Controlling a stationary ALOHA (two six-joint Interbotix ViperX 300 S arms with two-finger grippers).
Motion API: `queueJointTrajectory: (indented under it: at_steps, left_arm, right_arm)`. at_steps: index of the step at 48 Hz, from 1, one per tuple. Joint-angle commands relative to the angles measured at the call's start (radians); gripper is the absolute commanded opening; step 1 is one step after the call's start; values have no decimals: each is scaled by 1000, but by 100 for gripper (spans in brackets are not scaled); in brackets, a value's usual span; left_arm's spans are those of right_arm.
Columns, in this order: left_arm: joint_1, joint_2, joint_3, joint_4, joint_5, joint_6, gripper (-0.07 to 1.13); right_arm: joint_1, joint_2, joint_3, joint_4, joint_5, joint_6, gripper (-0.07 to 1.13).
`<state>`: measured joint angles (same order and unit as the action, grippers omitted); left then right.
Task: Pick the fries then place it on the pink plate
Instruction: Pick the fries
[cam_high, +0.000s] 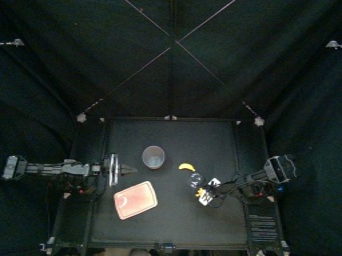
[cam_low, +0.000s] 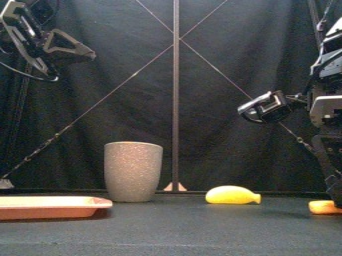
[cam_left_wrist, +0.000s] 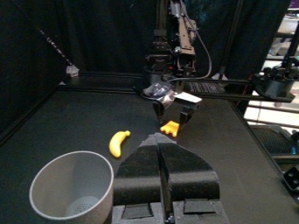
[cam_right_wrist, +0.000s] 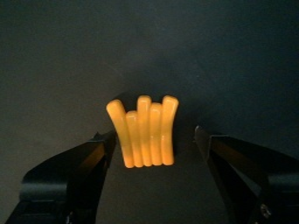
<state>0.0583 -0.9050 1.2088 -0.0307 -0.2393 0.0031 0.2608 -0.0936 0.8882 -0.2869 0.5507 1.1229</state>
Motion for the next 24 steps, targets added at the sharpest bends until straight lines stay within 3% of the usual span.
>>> queueJointTrajectory:
  at_steps: [1, 13, 24]
  left_arm:
    - [2, -2, -11, 8, -8, 2, 0]
    - [5, -3, -11, 8, -9, 2, 0]
    - [5, -3, -11, 8, -9, 0, 0]
  right_arm:
    - [8, 0, -23, -5, -11, -2, 102]
    - [14, 11, -29, 2, -14, 2, 96]
    - [18, 11, -44, -5, -14, 0, 64]
